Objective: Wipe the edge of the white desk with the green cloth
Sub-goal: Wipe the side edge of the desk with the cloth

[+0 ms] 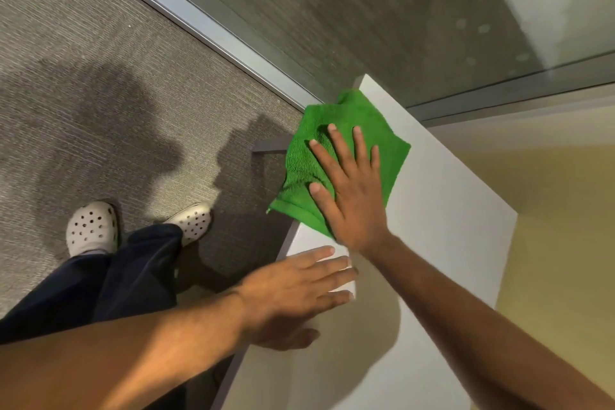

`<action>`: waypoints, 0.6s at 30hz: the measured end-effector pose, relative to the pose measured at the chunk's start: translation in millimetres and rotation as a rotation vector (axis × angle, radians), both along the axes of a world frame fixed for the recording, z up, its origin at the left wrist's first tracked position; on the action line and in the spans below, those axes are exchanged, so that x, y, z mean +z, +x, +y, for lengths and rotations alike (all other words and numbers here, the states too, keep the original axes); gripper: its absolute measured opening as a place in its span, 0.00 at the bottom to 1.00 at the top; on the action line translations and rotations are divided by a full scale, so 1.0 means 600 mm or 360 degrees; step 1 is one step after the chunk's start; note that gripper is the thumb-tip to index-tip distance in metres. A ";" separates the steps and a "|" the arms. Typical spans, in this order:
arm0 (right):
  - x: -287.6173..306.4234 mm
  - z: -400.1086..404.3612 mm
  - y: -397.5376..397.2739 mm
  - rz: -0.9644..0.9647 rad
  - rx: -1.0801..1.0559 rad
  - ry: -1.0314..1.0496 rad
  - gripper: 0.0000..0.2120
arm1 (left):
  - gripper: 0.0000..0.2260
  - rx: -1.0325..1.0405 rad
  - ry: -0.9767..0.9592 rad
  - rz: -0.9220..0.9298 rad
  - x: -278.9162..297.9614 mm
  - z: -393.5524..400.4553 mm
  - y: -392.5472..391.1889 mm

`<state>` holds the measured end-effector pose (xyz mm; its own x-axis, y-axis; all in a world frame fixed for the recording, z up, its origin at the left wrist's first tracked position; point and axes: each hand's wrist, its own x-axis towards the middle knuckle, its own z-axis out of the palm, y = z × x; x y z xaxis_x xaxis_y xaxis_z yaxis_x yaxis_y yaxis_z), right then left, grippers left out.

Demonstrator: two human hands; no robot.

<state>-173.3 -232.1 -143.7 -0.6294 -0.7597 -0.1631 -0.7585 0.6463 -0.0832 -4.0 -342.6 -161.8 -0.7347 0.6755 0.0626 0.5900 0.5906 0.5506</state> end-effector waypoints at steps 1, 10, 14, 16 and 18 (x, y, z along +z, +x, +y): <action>0.003 0.007 -0.025 -0.0024 0.0076 0.0000 0.30 | 0.36 -0.0002 0.0001 -0.0013 -0.001 0.001 0.001; -0.010 -0.038 -0.043 0.0084 -0.1299 -0.0101 0.36 | 0.32 -0.0052 -0.0188 0.0045 0.002 0.009 -0.002; -0.005 0.012 0.049 0.0023 -0.0705 0.0026 0.32 | 0.29 -0.0024 -0.0159 0.0135 0.010 -0.007 0.002; 0.009 0.051 0.025 -0.0050 -0.0474 0.0086 0.33 | 0.27 -0.0016 -0.0139 0.0223 0.012 -0.011 0.010; 0.017 0.068 -0.019 -0.0064 -0.0613 0.0084 0.33 | 0.26 -0.0004 -0.0193 0.0273 0.011 -0.015 0.018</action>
